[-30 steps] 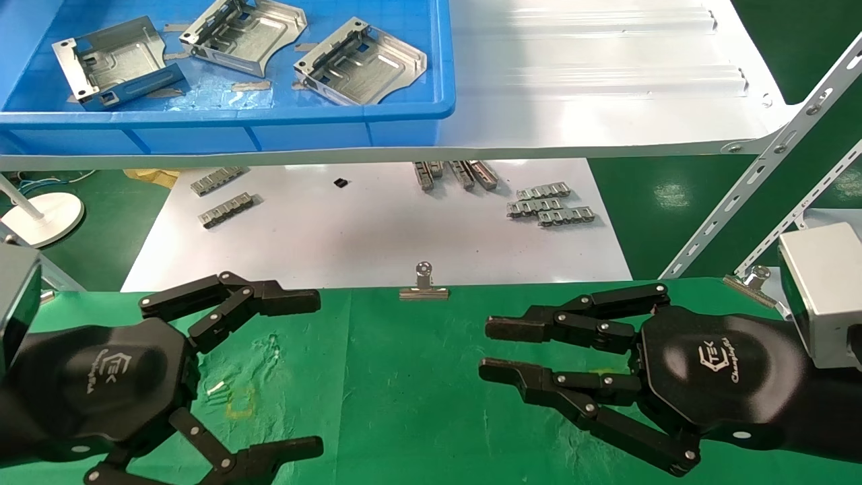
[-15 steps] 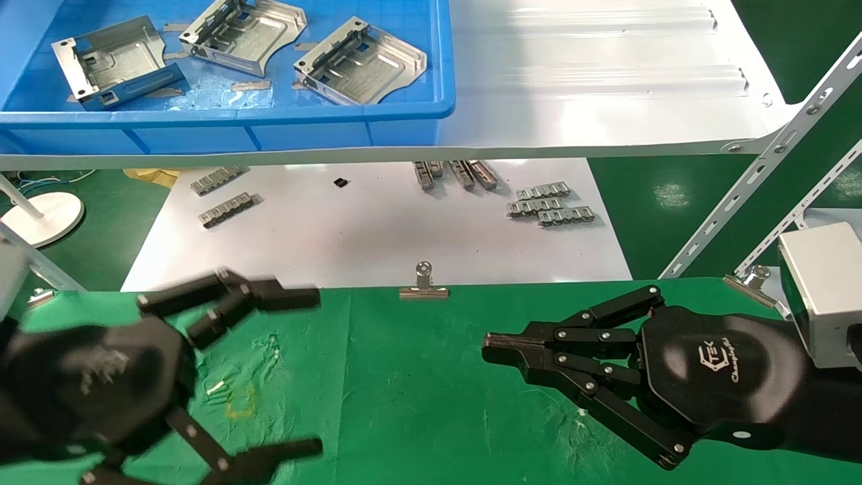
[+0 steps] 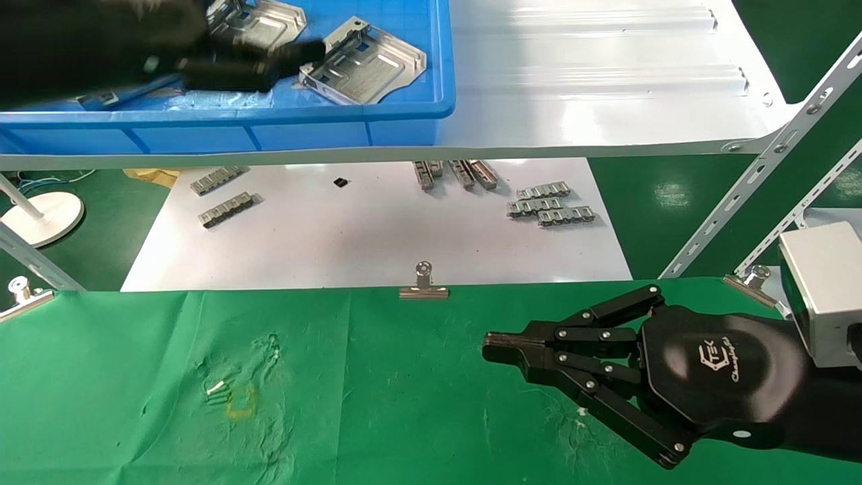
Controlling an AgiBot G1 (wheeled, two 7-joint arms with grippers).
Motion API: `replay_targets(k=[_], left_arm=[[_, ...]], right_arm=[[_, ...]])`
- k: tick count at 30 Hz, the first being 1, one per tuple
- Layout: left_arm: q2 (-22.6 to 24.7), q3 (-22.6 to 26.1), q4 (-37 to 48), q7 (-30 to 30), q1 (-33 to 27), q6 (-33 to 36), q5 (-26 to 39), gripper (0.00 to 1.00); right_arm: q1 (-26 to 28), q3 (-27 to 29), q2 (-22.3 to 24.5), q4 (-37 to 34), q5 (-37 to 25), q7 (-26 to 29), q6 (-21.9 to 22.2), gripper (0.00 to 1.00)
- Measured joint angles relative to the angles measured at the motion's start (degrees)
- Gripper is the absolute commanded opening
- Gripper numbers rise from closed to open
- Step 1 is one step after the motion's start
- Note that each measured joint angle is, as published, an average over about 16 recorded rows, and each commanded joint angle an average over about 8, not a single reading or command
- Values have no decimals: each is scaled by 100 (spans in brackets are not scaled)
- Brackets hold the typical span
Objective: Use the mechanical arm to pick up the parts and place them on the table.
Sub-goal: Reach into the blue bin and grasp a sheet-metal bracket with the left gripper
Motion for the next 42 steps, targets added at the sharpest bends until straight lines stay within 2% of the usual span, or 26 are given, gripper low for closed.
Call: replay_targets(k=[5, 12, 13, 15, 17, 18, 20, 21, 24, 26, 42], left_arm=[[611, 354, 1304, 135, -891, -522, 796, 100], [1309, 692, 2994, 292, -1772, -1319, 1507, 99], [1393, 734, 3195, 306, -1868, -1445, 1590, 94], [1549, 809, 3560, 329, -2033, -1703, 1739, 71], [1683, 869, 3869, 348, -2160, -1955, 1858, 46], [1739, 891, 4000, 356, -2207, -2071, 1903, 33], [1835, 926, 4225, 365, -2283, -2278, 1972, 10], [1872, 938, 4317, 366, -2311, -2368, 1997, 2], [1957, 967, 4544, 346, -2381, -2577, 2055, 0], [1994, 985, 4659, 317, -2418, -2662, 2087, 0], [1997, 1151, 5009, 83, -2598, -2377, 2332, 0]], right_arm=[[0, 0, 0, 0, 0, 0, 0, 0], [0, 0, 0, 0, 0, 0, 0, 0], [0, 0, 0, 0, 0, 0, 0, 0], [0, 0, 0, 0, 0, 0, 0, 1], [0, 0, 0, 0, 0, 0, 0, 8], [0, 0, 0, 0, 0, 0, 0, 15], [0, 0, 0, 0, 0, 0, 0, 40], [0, -1, 0, 0, 0, 0, 0, 53], [0, -1, 0, 0, 0, 0, 0, 87], [0, -1, 0, 0, 0, 0, 0, 100], [0, -1, 0, 0, 1, 0, 0, 100]])
